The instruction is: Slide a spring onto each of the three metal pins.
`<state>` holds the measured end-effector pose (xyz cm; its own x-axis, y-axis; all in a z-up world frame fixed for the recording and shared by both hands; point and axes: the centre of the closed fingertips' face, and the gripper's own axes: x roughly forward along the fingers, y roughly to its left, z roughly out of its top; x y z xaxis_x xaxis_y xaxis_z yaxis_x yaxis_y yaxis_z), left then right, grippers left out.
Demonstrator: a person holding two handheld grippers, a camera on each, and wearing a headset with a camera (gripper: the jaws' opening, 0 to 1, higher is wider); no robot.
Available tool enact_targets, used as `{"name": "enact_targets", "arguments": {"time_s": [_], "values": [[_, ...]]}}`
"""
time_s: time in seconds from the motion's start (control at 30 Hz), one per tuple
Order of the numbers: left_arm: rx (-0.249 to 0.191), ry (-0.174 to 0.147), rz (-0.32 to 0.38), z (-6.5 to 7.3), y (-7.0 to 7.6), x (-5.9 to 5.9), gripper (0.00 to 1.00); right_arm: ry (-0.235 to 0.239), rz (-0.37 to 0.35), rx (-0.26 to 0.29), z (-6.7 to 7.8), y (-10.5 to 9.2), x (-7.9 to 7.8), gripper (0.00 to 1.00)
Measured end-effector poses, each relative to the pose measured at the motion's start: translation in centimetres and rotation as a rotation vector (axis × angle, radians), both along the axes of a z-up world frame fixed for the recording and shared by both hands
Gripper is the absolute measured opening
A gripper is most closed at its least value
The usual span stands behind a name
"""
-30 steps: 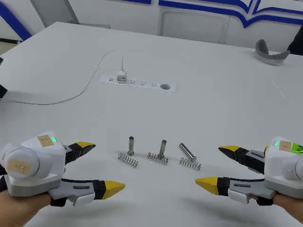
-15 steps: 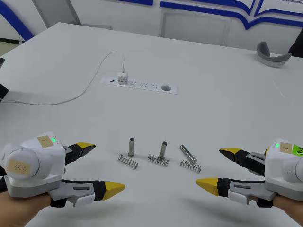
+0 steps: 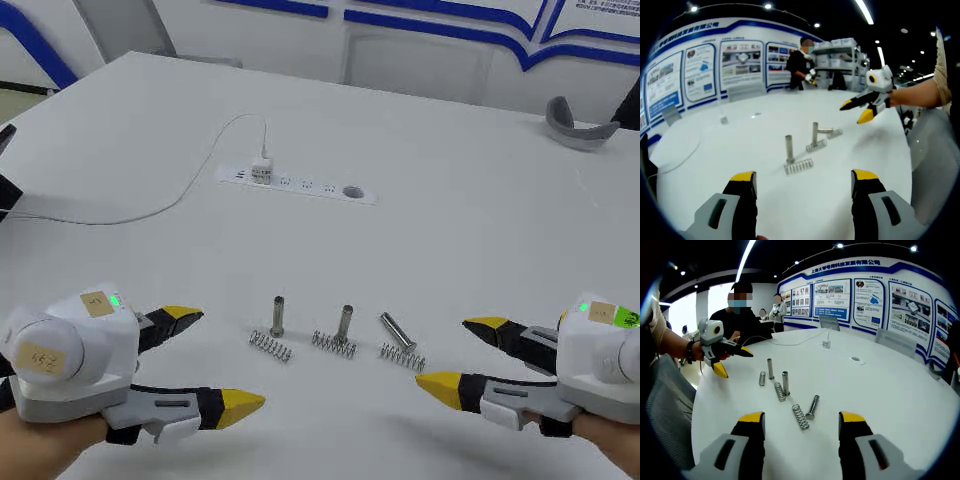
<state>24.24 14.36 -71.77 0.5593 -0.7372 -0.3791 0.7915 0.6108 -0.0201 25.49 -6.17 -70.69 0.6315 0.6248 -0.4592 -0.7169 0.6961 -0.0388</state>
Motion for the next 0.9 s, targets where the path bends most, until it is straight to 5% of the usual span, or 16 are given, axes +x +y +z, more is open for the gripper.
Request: {"name": "enact_targets", "arguments": {"time_s": [0.4, 0.9], "values": [[0.001, -0.001, -0.002, 0.2, -0.3, 0.0, 0.78, 0.001, -0.024, -0.024, 0.8, 0.7, 2.4, 0.51], [0.001, 0.000, 0.003, 0.1, -0.1, 0.1, 0.78, 0.063, -0.091, -0.100, -0.2, 1.4, 5.8, 0.35]]}}
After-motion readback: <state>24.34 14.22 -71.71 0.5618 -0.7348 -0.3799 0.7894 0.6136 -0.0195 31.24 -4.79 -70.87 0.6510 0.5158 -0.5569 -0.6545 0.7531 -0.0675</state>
